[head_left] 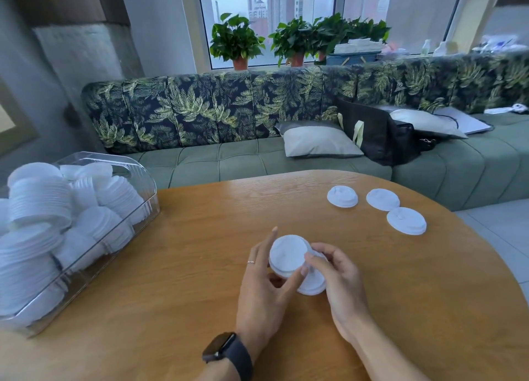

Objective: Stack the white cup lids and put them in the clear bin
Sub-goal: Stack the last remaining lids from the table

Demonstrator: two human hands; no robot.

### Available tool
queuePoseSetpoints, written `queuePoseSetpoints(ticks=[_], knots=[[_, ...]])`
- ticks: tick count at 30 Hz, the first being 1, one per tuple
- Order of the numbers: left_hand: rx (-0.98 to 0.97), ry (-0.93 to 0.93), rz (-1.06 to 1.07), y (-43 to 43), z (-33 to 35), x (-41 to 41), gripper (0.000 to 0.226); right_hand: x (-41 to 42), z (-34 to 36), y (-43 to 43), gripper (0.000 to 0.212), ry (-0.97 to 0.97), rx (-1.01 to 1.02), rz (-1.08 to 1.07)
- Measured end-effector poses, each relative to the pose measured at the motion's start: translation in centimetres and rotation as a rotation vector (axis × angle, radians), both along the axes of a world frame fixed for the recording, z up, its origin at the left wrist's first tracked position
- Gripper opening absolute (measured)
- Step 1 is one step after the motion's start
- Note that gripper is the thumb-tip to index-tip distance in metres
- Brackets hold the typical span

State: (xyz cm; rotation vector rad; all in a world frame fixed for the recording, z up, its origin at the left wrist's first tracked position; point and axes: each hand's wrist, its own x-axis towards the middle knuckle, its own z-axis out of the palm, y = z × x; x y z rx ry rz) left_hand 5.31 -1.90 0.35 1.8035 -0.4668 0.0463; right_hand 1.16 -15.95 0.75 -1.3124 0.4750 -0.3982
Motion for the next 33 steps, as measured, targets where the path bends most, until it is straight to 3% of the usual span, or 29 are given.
queuePoseSetpoints(ticks=[3,8,11,16,19,24,33], knots=[[-0.04,0.008,0.003,0.0,0.0,-0.1,0.067,0.3,0.1,-0.3,0.014,-0.014,0.082,-0.019],[-0.173,0.188,0.117,0.4,-0.2,0.5,0.046,0.2,0.1,-0.4,0.016,-0.023,0.117,-0.004],[-0.183,0.246,0.18,0.8,0.1,0.8,0.037,0.1,0.0,-0.6,0.03,-0.013,0.137,0.03],[-0.221,0.341,0.076,1.0,0.7,1.0,0.026,-0.1,0.1,-1.1,0.04,-0.004,0.195,0.076],[-0.198,0.349,0.033,1.4,0.7,1.4,0.018,-0.1,0.2,-1.2,0.056,-0.003,0.249,0.105],[-0.198,0.416,0.025,1.7,0.7,2.0,0.023,0.1,0.0,-1.9,0.036,-0.038,0.418,0.137],[-0.342,0.449,0.032,1.3,0.9,1.8,0.03,0.4,-0.2,-1.3,0.036,-0.02,0.525,0.216]])
